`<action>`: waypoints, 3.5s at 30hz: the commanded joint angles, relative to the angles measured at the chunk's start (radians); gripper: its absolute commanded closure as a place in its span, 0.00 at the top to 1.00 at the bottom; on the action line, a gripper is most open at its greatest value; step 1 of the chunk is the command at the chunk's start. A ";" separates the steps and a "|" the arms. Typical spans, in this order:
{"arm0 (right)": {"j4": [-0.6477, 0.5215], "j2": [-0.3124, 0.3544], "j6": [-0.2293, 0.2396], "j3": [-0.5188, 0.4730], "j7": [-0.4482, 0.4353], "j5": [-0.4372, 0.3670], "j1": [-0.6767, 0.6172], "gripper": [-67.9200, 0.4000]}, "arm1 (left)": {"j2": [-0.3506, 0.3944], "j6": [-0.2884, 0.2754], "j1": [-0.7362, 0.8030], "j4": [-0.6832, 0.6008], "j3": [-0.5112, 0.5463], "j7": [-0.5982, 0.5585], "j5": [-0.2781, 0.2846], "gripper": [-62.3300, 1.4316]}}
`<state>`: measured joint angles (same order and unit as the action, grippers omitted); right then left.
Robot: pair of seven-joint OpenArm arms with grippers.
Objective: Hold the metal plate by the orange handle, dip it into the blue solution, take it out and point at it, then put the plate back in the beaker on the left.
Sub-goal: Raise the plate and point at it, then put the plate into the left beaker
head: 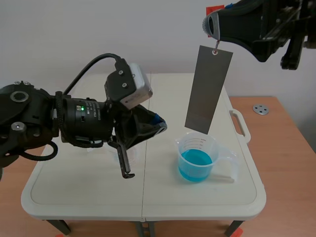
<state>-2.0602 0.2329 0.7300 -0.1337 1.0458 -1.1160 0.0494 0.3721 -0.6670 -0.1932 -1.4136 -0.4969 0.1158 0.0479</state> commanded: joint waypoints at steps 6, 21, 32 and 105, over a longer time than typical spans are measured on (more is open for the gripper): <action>-0.011 0.008 0.000 -0.006 -0.015 -0.018 0.012 0.02 | -0.059 0.000 -0.035 0.071 -0.020 -0.019 -0.038 0.07; -0.011 0.008 0.000 -0.006 -0.016 -0.019 0.012 0.02 | -0.076 0.014 -0.042 0.079 -0.020 -0.044 -0.058 0.07; -0.011 0.008 0.000 -0.006 -0.016 -0.018 0.012 0.02 | -0.045 0.098 -0.025 0.077 -0.016 -0.056 -0.067 0.07; 0.464 -0.249 0.005 0.439 -0.147 0.236 0.500 0.02 | -0.078 0.309 1.009 0.277 0.649 -0.329 -0.204 0.07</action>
<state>-1.5864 -0.0090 0.7338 0.3019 0.9203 -0.8764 0.5205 0.2939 -0.3515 0.8089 -1.1206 0.1551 -0.2062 -0.1577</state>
